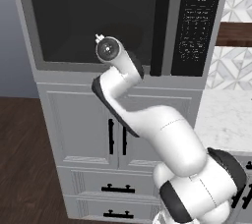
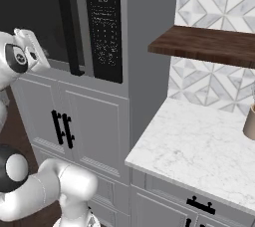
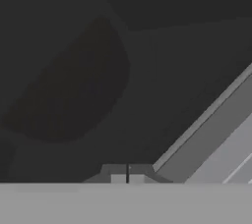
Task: Open the microwave, place the bowl with waffle inside the microwave, then close the microwave door and turn it on.
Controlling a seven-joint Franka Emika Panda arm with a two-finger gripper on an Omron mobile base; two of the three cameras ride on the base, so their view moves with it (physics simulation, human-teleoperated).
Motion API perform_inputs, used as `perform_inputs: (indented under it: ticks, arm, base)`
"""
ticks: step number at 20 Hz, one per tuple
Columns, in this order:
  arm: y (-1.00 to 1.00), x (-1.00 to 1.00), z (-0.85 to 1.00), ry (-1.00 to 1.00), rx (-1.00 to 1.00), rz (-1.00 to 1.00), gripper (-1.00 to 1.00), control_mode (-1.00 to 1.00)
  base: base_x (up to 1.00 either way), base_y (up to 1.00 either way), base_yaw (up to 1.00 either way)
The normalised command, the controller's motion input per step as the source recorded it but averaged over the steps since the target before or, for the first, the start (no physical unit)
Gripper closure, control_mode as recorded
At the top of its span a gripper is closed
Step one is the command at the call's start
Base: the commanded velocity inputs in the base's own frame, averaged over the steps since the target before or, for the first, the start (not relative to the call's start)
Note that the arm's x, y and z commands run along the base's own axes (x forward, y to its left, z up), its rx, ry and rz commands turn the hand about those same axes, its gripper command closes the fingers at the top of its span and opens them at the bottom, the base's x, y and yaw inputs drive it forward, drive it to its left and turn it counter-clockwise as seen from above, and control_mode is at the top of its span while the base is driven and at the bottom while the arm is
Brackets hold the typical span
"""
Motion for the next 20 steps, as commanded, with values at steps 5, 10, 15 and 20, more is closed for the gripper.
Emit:
perform_inputs:
  ticks: [5,10,15,20]
  arm:
    - [0.88,-0.81,-0.28,-0.10,-0.21,-0.01,1.00,-1.00]
    - [0.05,-1.00,0.01,-0.33,-0.05,-0.12,1.00,-1.00]
    - [-0.47,-1.00,0.01,-0.17,0.00,-0.19,1.00,-1.00]
    - [-0.80,-1.00,0.20,-0.13,0.03,-0.21,1.00,-1.00]
  base:
    - [0.00,0.00,0.00]
    - [0.00,0.00,0.00]
    - [0.00,0.00,0.00]
    - [0.00,0.00,0.00]
